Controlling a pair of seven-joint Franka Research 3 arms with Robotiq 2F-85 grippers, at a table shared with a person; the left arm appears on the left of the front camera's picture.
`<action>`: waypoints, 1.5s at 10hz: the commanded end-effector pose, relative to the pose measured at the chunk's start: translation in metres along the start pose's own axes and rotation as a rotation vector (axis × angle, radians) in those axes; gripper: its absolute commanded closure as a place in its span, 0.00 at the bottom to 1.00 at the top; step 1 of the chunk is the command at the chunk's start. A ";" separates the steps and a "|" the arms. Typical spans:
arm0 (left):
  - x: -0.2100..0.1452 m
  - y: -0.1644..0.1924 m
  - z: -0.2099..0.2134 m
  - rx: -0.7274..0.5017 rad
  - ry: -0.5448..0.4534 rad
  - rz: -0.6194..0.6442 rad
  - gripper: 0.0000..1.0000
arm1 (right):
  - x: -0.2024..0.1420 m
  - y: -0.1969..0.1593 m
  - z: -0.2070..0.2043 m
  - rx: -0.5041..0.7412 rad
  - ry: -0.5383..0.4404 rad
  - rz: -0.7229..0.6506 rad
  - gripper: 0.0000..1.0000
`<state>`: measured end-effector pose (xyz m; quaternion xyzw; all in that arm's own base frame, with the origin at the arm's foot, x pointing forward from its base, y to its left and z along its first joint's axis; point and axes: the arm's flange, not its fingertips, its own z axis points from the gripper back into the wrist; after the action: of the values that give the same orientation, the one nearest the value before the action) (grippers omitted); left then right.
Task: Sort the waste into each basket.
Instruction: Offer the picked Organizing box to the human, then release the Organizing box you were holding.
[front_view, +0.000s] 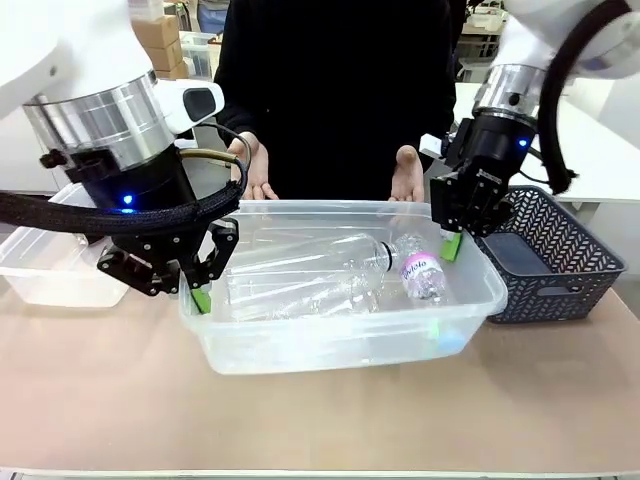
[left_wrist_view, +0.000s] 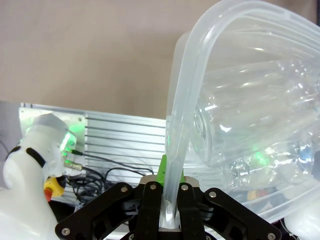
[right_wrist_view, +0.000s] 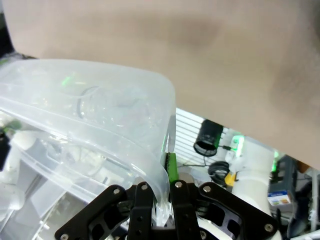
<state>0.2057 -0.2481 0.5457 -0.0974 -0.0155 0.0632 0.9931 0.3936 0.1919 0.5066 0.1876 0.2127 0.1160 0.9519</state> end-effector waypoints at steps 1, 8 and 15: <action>0.079 -0.020 0.014 -0.021 -0.020 -0.016 0.96 | 0.052 0.012 0.062 -0.053 0.050 0.004 0.95; 0.215 -0.025 -0.014 -0.029 0.069 -0.002 0.96 | 0.140 0.001 0.085 -0.029 0.096 -0.013 0.95; 0.215 -0.025 -0.014 -0.029 0.069 -0.002 0.96 | 0.132 -0.012 0.098 -0.097 -0.022 -0.040 0.95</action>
<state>0.4252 -0.2501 0.5437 -0.1147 0.0300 0.0530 0.9915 0.5601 0.1870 0.5321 0.1367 0.2012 0.1005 0.9647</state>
